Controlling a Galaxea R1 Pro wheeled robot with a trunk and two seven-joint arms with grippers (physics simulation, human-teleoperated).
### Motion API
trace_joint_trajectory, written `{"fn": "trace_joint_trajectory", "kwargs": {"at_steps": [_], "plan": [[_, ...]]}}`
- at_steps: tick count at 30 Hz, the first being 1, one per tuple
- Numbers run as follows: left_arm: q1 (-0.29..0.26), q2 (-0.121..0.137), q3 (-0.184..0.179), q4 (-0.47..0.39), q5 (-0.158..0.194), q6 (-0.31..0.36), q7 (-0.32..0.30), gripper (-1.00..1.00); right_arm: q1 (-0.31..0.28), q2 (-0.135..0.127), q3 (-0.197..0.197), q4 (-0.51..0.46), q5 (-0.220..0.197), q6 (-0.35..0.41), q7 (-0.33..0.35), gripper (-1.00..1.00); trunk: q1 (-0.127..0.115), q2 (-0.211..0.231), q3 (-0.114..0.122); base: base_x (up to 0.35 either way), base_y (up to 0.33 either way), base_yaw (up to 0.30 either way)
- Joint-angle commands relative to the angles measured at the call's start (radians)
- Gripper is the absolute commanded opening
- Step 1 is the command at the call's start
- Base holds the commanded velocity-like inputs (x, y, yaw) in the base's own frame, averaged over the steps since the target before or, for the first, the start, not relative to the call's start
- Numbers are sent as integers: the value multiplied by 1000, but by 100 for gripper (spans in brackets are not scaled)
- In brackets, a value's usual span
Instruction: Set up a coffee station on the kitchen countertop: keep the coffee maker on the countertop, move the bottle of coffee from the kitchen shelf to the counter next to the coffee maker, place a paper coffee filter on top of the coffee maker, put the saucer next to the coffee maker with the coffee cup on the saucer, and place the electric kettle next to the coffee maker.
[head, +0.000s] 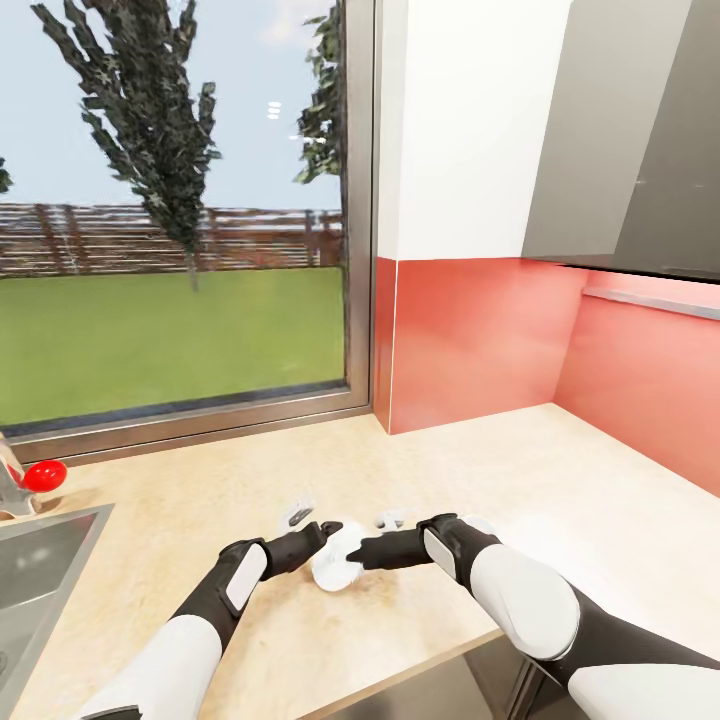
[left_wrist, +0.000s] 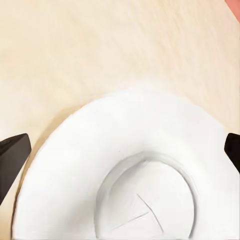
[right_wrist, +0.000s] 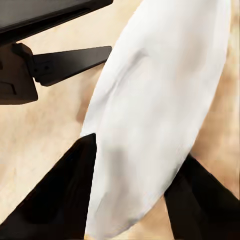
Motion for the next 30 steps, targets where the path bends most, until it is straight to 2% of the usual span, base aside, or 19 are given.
{"fn": "trace_joint_trajectory", "kwargs": {"at_steps": [1, 17, 24, 25, 30], "plan": [[0, -1, 6, 1, -2, 11, 1, 100, 0, 1, -9, -3, 6, 8, 3, -100, 0, 0, -1, 0, 0, 0], [0, -1, 6, -4, -1, 10, 1, 100, 0, 1, -9, -3, 5, 9, 5, -100, 0, 0, -1, 0, 0, 0], [0, 18, 4, -44, -5, 11, -3, 100, 0, 1, -9, -3, 6, 10, 5, -100, 0, 0, -1, 0, 0, 0], [0, 40, 3, -92, -6, 13, -6, 100, 0, 1, -9, -3, 6, 9, 5, -100, 0, 0, -1, 0, 0, 0], [0, 127, 7, -163, -3, 21, -11, 100, 0, 1, -9, -3, 6, 9, 5, -100, 0, 0, -1, 0, 0, 0]]}}
